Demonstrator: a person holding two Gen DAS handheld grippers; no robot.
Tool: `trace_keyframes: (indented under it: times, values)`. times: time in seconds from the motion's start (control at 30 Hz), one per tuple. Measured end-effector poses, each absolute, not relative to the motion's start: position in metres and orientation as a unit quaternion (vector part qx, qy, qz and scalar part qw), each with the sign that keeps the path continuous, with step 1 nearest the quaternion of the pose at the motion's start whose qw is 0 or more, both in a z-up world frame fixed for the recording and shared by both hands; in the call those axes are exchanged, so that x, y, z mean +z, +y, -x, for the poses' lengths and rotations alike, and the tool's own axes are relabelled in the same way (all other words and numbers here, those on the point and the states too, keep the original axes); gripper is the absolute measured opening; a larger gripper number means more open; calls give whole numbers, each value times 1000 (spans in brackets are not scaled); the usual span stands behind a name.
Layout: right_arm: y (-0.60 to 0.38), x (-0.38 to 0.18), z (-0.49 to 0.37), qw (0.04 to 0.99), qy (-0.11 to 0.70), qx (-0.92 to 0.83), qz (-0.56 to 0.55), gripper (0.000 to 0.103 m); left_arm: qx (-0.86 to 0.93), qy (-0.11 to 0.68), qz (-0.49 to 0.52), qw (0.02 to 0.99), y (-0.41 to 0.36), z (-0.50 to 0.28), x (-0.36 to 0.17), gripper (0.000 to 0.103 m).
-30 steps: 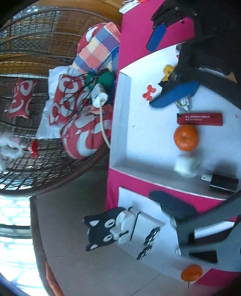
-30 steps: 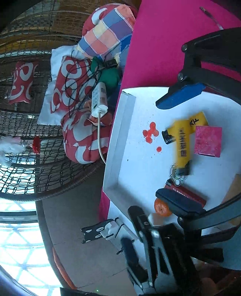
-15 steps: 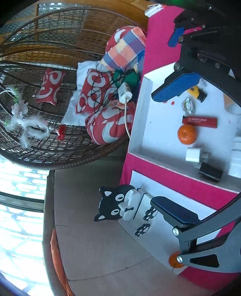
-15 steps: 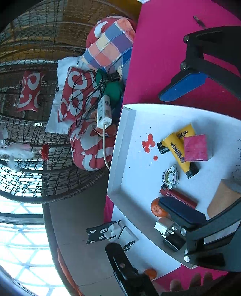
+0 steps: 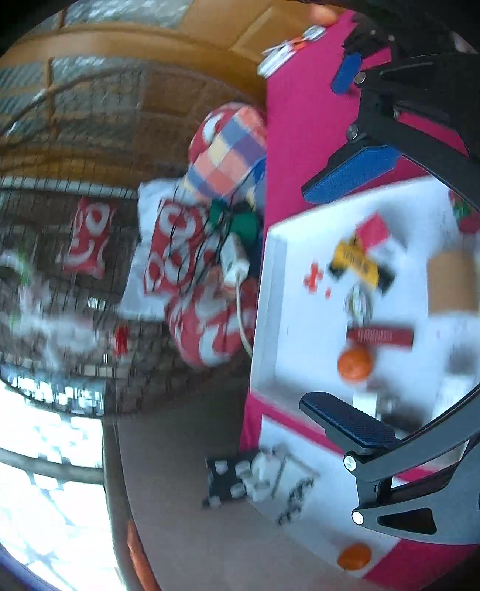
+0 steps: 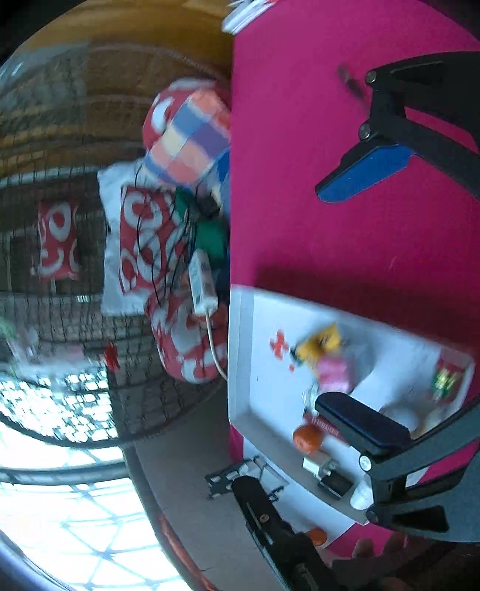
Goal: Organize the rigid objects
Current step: 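Move both open grippers back over the black pen and binder clip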
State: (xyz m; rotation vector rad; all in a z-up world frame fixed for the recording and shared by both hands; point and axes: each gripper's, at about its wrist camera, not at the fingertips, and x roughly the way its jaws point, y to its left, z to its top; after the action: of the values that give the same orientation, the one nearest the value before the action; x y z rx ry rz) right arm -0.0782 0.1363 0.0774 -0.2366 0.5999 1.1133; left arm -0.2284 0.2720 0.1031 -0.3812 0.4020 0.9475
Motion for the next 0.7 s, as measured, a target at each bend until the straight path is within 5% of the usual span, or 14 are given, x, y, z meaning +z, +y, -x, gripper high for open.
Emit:
trace_keyframes:
  times: [0.7]
  values:
    - [-87, 16, -62, 851, 376, 363, -54, 103, 136, 400, 45, 905, 168, -67, 12, 101]
